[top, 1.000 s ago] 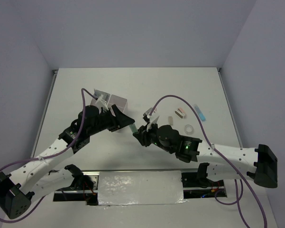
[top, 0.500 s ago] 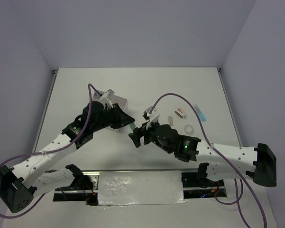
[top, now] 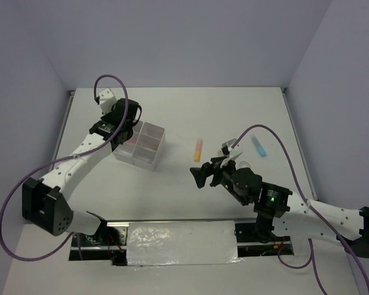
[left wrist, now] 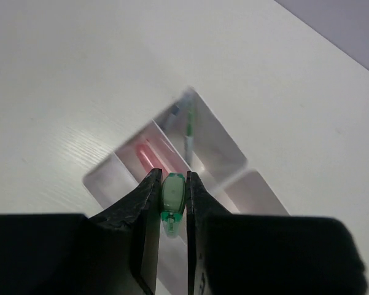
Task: Sort the stationery into containers
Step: Place the stationery in the storage box, then pick up the stationery from the center of the board.
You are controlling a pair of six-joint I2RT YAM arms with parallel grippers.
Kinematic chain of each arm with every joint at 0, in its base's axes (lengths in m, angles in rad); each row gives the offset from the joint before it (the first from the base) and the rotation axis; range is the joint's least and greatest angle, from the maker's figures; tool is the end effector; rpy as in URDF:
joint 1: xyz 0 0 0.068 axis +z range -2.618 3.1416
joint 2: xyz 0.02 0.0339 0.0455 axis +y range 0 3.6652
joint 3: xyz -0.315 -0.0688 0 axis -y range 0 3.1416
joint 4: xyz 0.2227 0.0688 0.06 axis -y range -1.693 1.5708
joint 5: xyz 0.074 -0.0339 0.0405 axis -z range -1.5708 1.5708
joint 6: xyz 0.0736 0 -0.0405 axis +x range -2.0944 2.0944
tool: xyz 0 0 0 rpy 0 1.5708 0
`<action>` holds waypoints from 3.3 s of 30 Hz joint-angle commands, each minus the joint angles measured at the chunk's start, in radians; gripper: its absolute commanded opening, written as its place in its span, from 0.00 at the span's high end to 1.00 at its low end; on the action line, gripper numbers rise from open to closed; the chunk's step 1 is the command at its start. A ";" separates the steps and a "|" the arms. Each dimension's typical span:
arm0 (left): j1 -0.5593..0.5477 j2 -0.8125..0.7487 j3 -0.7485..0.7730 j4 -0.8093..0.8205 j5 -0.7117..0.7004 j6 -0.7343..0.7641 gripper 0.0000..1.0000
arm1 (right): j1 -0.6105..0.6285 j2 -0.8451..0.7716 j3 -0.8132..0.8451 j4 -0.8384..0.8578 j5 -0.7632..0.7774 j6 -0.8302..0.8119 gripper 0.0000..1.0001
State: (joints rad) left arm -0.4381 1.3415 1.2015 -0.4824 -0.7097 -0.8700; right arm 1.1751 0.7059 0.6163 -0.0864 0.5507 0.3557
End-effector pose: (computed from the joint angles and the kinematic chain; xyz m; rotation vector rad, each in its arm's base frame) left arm 0.2764 -0.0765 0.3729 -0.7974 1.8658 -0.0363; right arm 0.0903 0.1162 0.3337 -0.3111 1.7368 0.6469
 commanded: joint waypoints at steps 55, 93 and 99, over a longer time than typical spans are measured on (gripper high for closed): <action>0.044 -0.587 -0.315 -0.107 0.480 0.437 0.01 | -0.591 0.625 0.255 -0.318 -0.275 0.132 0.58; 0.183 -0.478 -0.270 -0.239 0.223 0.338 0.01 | -1.565 0.144 0.052 -0.455 -0.647 0.097 0.10; 0.191 -0.511 -0.273 -0.251 0.188 0.321 0.01 | -1.589 0.024 0.074 -0.533 -0.374 0.201 0.09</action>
State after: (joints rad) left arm -0.2520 0.8623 0.8909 -0.7353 -0.4824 -0.5304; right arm -0.3969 0.7963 0.6655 -0.6010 0.0944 0.5102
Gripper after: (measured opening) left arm 0.993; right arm 0.914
